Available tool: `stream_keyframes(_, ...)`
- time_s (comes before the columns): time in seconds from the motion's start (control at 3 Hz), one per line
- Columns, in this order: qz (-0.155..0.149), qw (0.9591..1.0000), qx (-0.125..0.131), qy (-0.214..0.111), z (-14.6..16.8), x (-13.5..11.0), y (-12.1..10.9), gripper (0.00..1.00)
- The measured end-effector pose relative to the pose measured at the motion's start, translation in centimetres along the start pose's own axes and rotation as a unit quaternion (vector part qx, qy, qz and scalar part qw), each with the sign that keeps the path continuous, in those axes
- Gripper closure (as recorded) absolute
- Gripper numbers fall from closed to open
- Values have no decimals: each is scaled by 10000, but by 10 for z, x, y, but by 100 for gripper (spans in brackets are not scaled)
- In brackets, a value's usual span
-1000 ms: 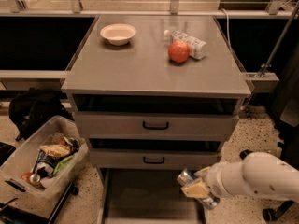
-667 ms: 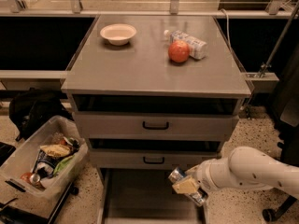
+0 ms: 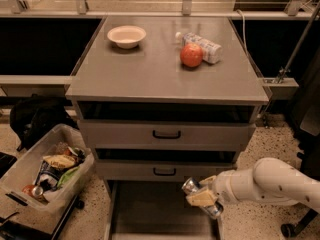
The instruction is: Place redbull can into bottom drawer
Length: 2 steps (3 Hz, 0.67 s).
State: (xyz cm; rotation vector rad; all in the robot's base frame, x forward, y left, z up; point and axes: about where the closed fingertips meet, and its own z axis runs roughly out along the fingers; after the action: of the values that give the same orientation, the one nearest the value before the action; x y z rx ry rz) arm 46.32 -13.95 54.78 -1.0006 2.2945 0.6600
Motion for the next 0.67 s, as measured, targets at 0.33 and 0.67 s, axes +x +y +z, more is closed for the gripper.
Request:
stream_keyframes(0.33, -490, 9974, -174, -505, -1, -10, -27, 100)
stream_keyframes(0.67, -651, 9915, -580, -967, 21, -22, -55, 100)
